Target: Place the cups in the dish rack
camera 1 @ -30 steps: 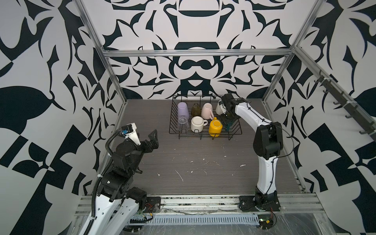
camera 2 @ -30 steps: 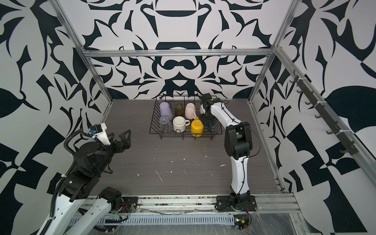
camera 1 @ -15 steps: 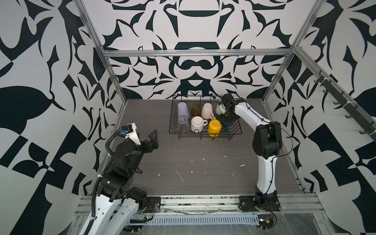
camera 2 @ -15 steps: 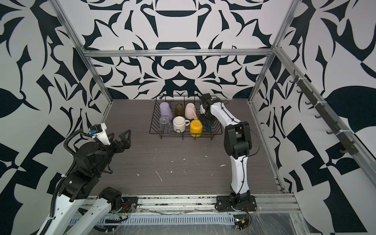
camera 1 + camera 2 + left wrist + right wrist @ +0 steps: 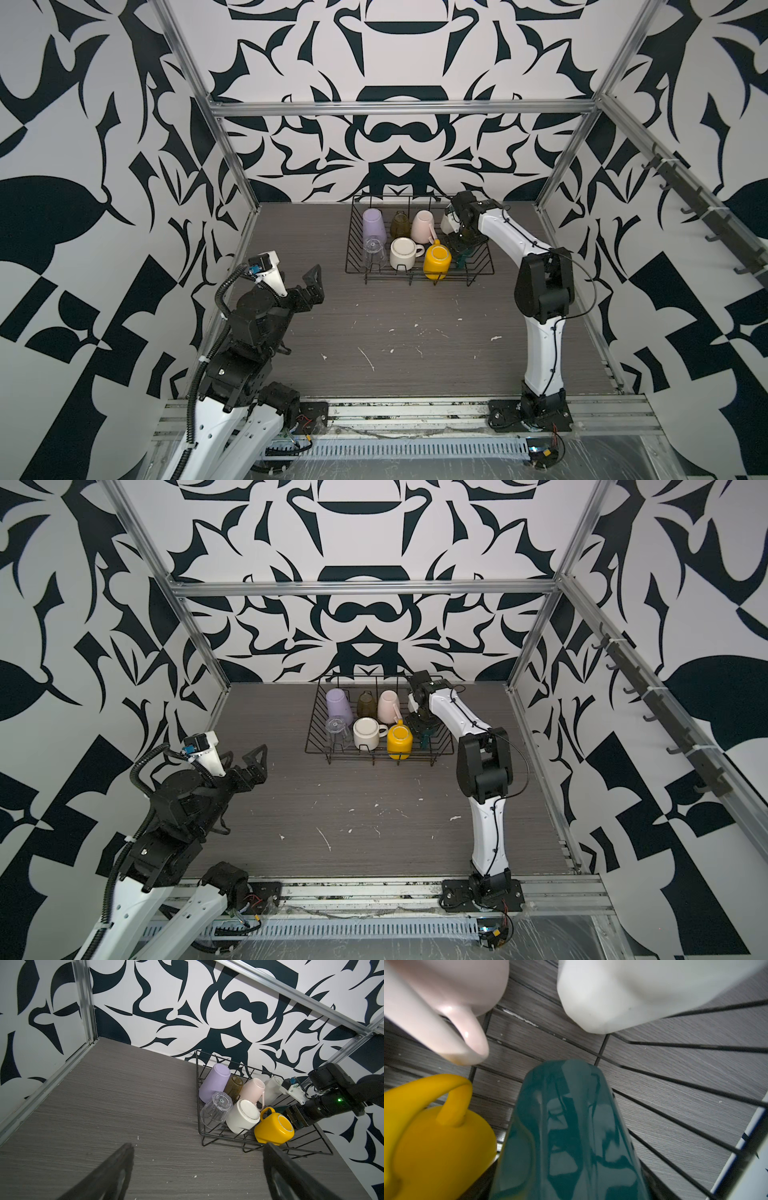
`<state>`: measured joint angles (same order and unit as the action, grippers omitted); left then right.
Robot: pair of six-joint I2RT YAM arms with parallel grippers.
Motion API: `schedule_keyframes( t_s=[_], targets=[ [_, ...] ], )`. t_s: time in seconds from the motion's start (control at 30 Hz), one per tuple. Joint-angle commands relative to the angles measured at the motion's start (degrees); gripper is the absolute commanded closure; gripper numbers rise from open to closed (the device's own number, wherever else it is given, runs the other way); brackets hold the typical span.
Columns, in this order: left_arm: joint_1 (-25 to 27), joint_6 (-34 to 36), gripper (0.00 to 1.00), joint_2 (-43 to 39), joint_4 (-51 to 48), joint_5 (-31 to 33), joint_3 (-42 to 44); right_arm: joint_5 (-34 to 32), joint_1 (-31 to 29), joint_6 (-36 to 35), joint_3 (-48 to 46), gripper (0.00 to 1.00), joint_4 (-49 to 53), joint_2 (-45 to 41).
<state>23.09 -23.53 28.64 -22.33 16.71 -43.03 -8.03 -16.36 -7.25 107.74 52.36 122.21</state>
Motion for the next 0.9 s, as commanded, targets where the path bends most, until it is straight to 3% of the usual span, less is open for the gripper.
schedule_keyframes(
  t_s=[0.0,0.17,0.23,0.3,0.87],
  targets=[
    [-0.22,0.59,0.01,-0.3,-0.39,0.16,0.28,1.01,-0.09,1.05,2.82,0.23,-0.74,-1.39],
    [-0.17,0.63,0.01,-0.88,-0.62,0.25,0.29,1.66,-0.13,1.28,3.17,0.21,-0.34,-0.75],
    [-0.2,0.68,0.01,-1.07,-0.79,0.33,0.38,1.85,-0.16,1.31,3.13,0.1,-0.29,-0.66],
    [-0.16,0.68,0.01,-1.22,-0.96,0.34,0.46,1.78,-0.1,1.36,3.0,0.08,-0.24,-0.7],
    [-0.17,0.59,0.01,-1.01,-0.44,0.89,0.39,0.21,-0.13,1.73,3.04,0.06,-1.42,-5.51]
  ],
)
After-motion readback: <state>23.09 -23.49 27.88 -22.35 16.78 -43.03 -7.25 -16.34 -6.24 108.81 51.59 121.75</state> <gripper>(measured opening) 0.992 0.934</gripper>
